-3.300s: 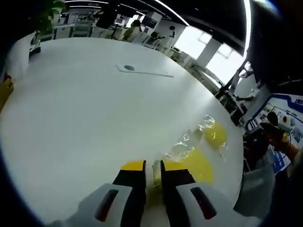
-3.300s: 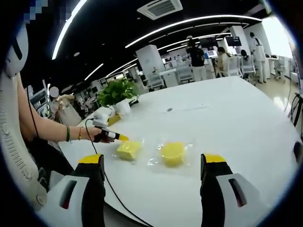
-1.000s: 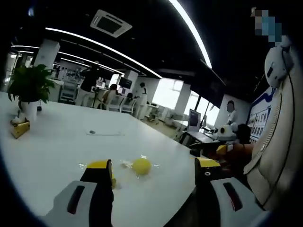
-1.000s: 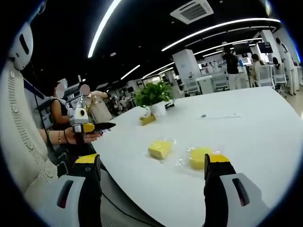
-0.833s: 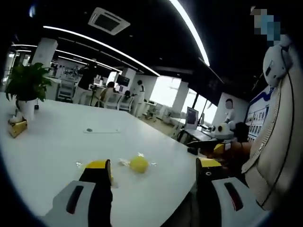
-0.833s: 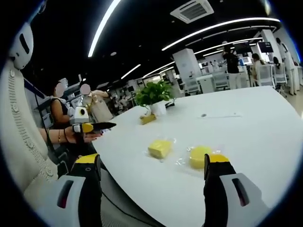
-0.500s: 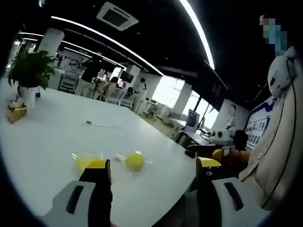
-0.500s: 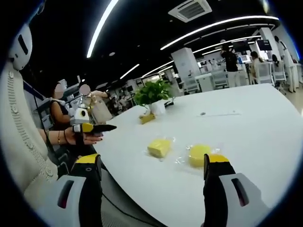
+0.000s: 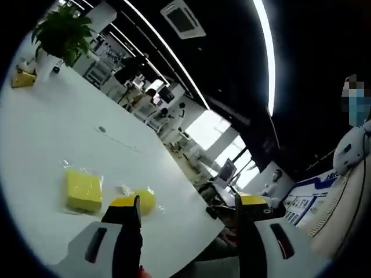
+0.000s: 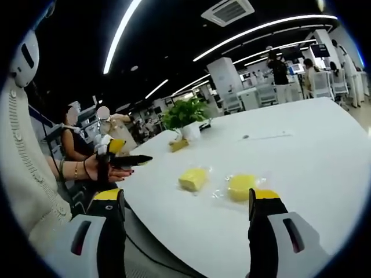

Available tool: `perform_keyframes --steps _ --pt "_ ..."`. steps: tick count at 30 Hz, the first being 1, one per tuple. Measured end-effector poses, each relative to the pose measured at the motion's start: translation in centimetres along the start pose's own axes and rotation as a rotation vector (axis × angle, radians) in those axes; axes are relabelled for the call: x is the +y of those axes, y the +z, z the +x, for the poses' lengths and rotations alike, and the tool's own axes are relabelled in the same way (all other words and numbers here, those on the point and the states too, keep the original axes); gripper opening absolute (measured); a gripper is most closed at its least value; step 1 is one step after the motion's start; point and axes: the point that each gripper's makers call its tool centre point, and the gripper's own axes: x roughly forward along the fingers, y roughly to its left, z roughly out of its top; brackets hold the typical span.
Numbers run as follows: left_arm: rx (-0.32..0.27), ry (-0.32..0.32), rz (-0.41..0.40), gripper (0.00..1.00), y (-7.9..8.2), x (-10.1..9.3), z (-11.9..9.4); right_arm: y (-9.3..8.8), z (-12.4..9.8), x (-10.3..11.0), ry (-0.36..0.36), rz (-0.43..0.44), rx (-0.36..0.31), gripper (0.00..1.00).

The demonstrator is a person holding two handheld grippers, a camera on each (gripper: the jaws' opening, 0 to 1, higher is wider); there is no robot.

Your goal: Compare the silicone blocks by pressing each to a similar depth, holding the contact briefly, and releasing to observe deformation and rebound differences across the visible hardness samples.

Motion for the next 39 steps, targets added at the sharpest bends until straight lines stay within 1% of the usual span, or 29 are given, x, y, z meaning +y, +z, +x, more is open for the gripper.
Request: perform_keyframes --steps 2,3,6,7,12,13,14,17,19,20,21,23,24,25,26,27,29,30,31,32,33,35,36,37,39 --pt "0.003 0.012 -0.014 0.63 -0.2 0.4 0.6 0.0 -0.1 -0.4 -0.003 0.006 0.001 0.82" --pt "-0.008 0.022 -0.023 0.64 -0.1 0.7 1.1 0.0 -0.2 -0.6 -0.004 0.007 0.001 0.82" --pt "-0.016 0.046 -0.063 0.65 -0.2 1.6 2.2 -0.1 -0.3 -1.1 -0.005 0.017 0.005 0.82" --pt "-0.021 0.055 -0.088 0.66 -0.2 2.1 2.7 -0.2 -0.3 -1.2 -0.006 0.019 0.007 0.82" --pt "0.003 0.088 -0.117 0.66 -0.9 3.5 4.5 -0.5 -0.4 -2.3 -0.01 0.039 0.01 0.82" --pt "0.0 0.105 -0.138 0.65 -1.0 4.0 5.0 -0.6 -0.3 -2.5 -0.011 0.044 0.012 0.82" --pt "0.017 0.122 -0.156 0.64 -1.3 4.4 5.3 -0.7 -0.3 -2.7 -0.01 0.049 0.011 0.81" --pt "0.047 0.149 -0.144 0.62 -1.9 5.2 6.5 -1.0 0.0 -3.1 -0.008 0.068 0.017 0.81" --pt "0.067 0.188 -0.141 0.63 -2.3 6.0 7.5 -1.2 0.1 -3.4 -0.004 0.076 0.023 0.81" --pt "0.07 0.197 -0.136 0.63 -2.3 6.4 8.1 -1.3 0.2 -3.4 -0.002 0.077 0.024 0.81" --pt "0.077 0.222 -0.147 0.63 -2.5 6.9 8.5 -1.3 0.2 -3.5 -0.001 0.079 0.026 0.81" --pt "0.082 0.231 -0.17 0.64 -2.6 7.4 9.6 -1.5 0.3 -3.8 0.001 0.088 0.03 0.8" --pt "0.096 0.251 -0.194 0.64 -2.8 7.8 9.9 -1.5 0.3 -4.0 0.0 0.091 0.031 0.8" --pt "0.096 0.246 -0.193 0.64 -2.7 8.1 10.6 -1.6 0.4 -4.2 0.0 0.095 0.031 0.8" --pt "0.088 0.253 -0.207 0.64 -2.6 8.3 10.9 -1.6 0.4 -4.3 0.0 0.099 0.031 0.8" --pt "0.099 0.292 -0.262 0.64 -2.8 8.9 11.3 -1.7 0.4 -4.5 0.0 0.102 0.032 0.8" --pt "0.069 0.306 -0.275 0.64 -2.3 9.6 12.2 -1.8 0.6 -4.8 -0.003 0.109 0.037 0.8" --pt "0.079 0.329 -0.293 0.63 -2.5 10.1 12.7 -1.9 0.6 -4.9 -0.003 0.115 0.038 0.79" --pt "0.074 0.341 -0.292 0.62 -2.5 10.5 13.0 -2.0 0.6 -5.0 -0.003 0.12 0.037 0.79" --pt "0.083 0.372 -0.31 0.59 -2.9 11.2 13.4 -2.0 0.7 -5.1 -0.001 0.125 0.035 0.79" --pt "0.082 0.381 -0.325 0.58 -3.0 11.5 13.7 -2.1 0.7 -5.3 0.0 0.129 0.036 0.79" --pt "0.08 0.412 -0.386 0.59 -3.5 12.3 14.4 -2.3 0.6 -5.6 -0.002 0.137 0.035 0.78" --pt "0.075 0.421 -0.396 0.61 -3.5 12.6 14.6 -2.4 0.6 -5.7 -0.004 0.14 0.034 0.78" --pt "0.075 0.448 -0.426 0.62 -3.8 13.1 14.8 -2.4 0.5 -5.9 -0.009 0.143 0.031 0.78" --pt "0.079 0.481 -0.455 0.63 -4.3 13.9 15.1 -2.6 0.3 -6.2 -0.014 0.158 0.025 0.78"
